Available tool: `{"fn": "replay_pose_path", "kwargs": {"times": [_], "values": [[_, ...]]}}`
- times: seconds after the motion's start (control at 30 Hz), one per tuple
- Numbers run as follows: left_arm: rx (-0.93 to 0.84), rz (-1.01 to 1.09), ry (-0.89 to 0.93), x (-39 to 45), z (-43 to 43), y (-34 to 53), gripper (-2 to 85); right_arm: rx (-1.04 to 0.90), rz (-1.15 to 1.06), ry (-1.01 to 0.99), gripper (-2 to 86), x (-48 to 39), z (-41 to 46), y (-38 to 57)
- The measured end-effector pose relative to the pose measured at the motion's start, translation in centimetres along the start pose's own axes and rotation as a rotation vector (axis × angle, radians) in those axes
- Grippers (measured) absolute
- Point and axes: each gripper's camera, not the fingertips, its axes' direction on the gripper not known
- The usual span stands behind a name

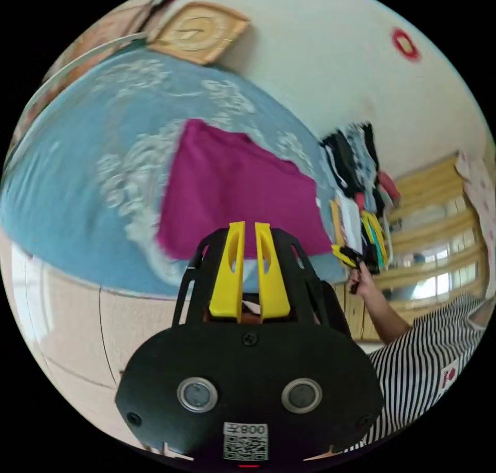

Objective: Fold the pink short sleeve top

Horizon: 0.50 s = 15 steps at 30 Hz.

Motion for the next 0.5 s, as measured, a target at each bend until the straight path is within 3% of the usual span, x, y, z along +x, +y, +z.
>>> {"fn": "replay_pose_path", "kwargs": {"times": [0.13, 0.27, 0.5], "values": [[-0.173, 0.327, 0.123, 13.1, 6.2, -3.3, 5.9, 0.011, -0.03, -0.031, 0.4, -1.2, 0.5, 0.0], [-0.298, 0.693, 0.098, 27.8, 12.2, -5.4, 7.1, 0.016, -0.059, -0.048, 0.4, -2.4, 0.9, -0.5], [-0.397, 0.97, -0.175, 41.8, 18.0, -8.0, 5.7, 0.001, -0.092, -0.086, 0.5, -3.4, 2.3, -2.2]]}}
